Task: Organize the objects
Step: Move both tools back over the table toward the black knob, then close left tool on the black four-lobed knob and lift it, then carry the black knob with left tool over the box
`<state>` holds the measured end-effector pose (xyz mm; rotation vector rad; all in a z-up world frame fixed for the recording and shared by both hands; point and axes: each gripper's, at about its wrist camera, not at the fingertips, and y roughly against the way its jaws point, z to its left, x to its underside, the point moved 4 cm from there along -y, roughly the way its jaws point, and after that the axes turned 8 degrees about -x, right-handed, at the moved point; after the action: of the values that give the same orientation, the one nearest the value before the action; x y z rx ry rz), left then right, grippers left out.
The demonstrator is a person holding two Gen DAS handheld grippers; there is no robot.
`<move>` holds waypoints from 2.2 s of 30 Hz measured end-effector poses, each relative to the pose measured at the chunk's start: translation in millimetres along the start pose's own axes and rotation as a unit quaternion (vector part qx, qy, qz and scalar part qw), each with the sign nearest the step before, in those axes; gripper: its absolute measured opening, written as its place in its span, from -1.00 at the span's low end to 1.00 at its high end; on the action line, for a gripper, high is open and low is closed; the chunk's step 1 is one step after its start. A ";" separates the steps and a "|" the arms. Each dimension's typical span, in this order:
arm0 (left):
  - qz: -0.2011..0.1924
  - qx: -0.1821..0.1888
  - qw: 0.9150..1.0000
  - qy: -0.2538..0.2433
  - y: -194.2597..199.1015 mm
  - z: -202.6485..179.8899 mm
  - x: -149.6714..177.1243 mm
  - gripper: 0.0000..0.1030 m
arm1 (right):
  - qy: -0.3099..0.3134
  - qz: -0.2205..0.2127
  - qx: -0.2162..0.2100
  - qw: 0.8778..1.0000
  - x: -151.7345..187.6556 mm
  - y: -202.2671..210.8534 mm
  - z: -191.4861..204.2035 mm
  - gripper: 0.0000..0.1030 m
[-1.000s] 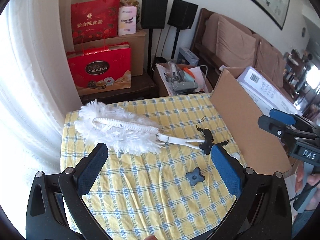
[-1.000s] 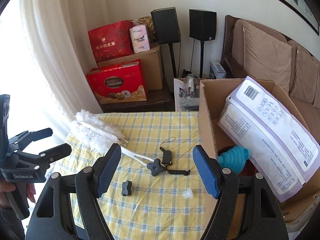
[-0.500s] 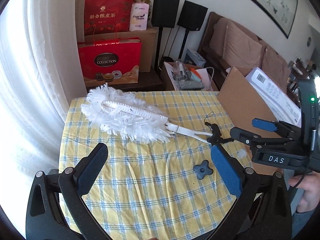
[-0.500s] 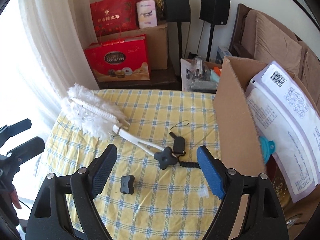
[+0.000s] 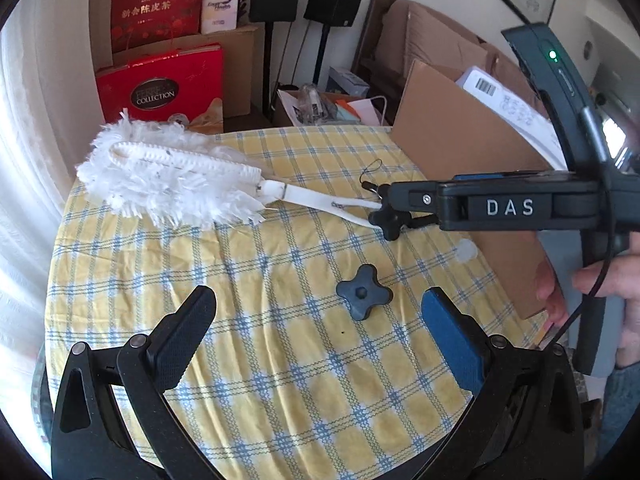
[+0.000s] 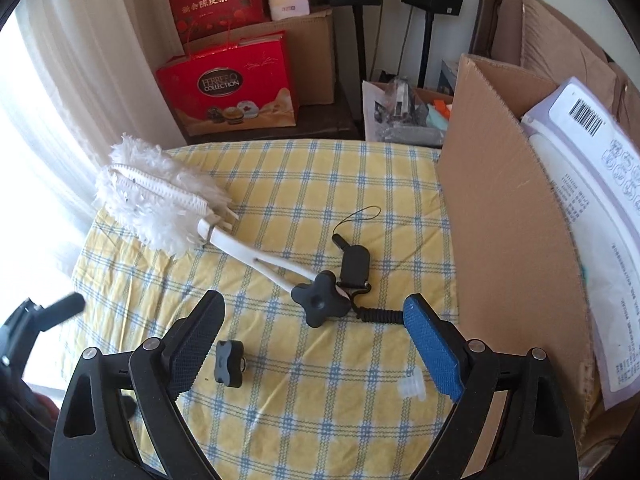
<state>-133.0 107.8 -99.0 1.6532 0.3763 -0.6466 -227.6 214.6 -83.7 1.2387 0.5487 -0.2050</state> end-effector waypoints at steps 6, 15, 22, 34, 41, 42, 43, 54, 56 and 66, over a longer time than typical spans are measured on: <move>-0.003 0.015 1.000 -0.013 -22.0 -16.1 4.9 0.99 | -0.015 0.022 -0.005 1.000 -0.9 -19.4 -7.0 0.55; -0.005 0.011 0.999 -0.037 -42.3 -26.7 9.7 0.97 | -0.013 0.046 -0.005 0.999 3.9 -45.3 -11.8 0.48; 0.013 0.028 0.999 -0.038 -57.5 -29.5 11.9 0.38 | 0.000 0.059 0.005 0.998 6.9 -59.7 -8.9 0.24; 0.025 0.044 0.998 -0.029 -62.5 -26.0 8.5 -0.20 | 0.004 0.042 0.002 0.999 10.8 -43.9 -11.6 -0.13; -0.014 0.064 0.997 -0.030 -24.3 -27.1 -14.6 -0.20 | 0.000 0.006 -0.020 1.000 3.1 -3.1 -8.2 -0.13; -0.021 0.067 0.997 -0.032 -16.8 -28.8 -19.7 -0.20 | -0.002 0.000 -0.025 1.000 1.5 4.0 -8.2 -0.13; -0.026 0.069 0.997 -0.033 -11.2 -30.4 -23.8 -0.20 | -0.005 -0.005 -0.031 0.999 -0.1 12.1 -8.3 -0.13; -0.054 0.131 0.989 -0.042 47.8 -70.8 -63.1 -0.20 | -0.013 -0.072 -0.042 0.996 0.3 105.3 -22.7 -0.13; -0.059 0.140 0.987 -0.050 54.7 -85.6 -68.3 -0.20 | -0.014 -0.084 -0.038 0.996 2.3 123.1 -27.8 -0.13; -0.063 0.193 0.974 -0.100 73.0 -175.0 -79.7 -0.20 | -0.066 -0.119 0.018 0.991 32.0 195.8 -96.7 -0.13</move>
<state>-118.2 273.7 21.7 1.9183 0.2192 -1.0227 -142.3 373.7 43.4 1.1846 0.5784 -0.4963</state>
